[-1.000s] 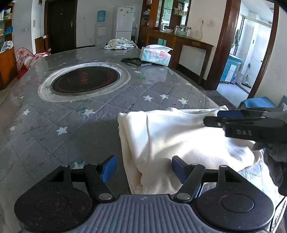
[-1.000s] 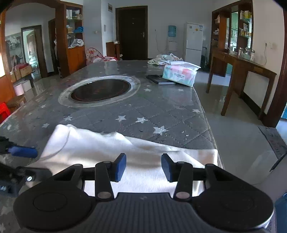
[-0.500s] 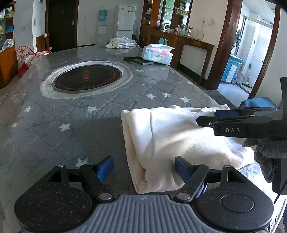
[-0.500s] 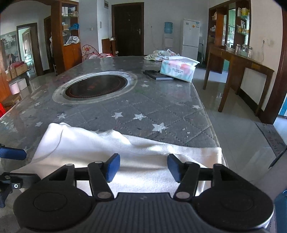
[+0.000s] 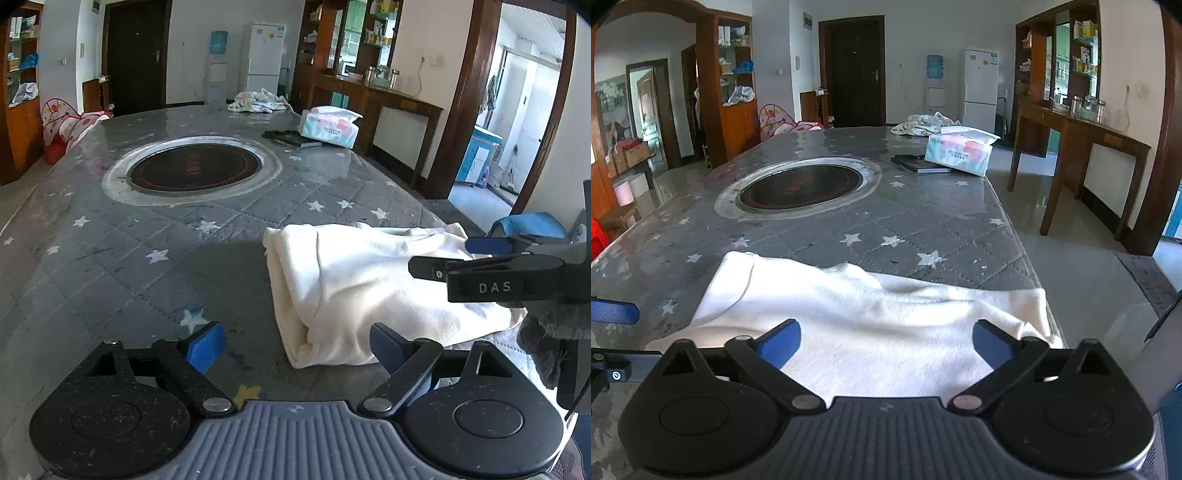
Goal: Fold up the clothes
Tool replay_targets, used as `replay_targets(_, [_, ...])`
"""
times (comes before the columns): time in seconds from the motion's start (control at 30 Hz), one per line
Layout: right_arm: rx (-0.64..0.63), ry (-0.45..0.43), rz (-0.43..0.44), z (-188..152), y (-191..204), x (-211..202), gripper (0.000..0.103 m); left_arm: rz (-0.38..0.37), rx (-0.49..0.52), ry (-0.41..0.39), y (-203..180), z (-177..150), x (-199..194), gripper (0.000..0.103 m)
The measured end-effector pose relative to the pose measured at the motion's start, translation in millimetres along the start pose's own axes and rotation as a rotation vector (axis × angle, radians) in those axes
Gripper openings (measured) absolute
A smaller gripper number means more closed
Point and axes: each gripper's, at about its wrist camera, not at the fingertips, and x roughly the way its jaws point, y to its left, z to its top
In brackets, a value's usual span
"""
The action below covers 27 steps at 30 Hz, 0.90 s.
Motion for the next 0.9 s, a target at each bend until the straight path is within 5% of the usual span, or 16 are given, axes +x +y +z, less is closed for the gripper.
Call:
replay_targets(0.27, [0.019, -0.032, -0.007, -10.6, 6.7, -17.1, 0.103, 0.014, 0.008, -0.038, 2.8, -13.0, -18.3, 0.103])
replay_targets(0.9, [0.083, -0.066, 0.045, -37.8, 13.1, -53.2, 0.103, -0.007, -0.02, -0.032, -2.7, -38.2, -32.1, 0.103])
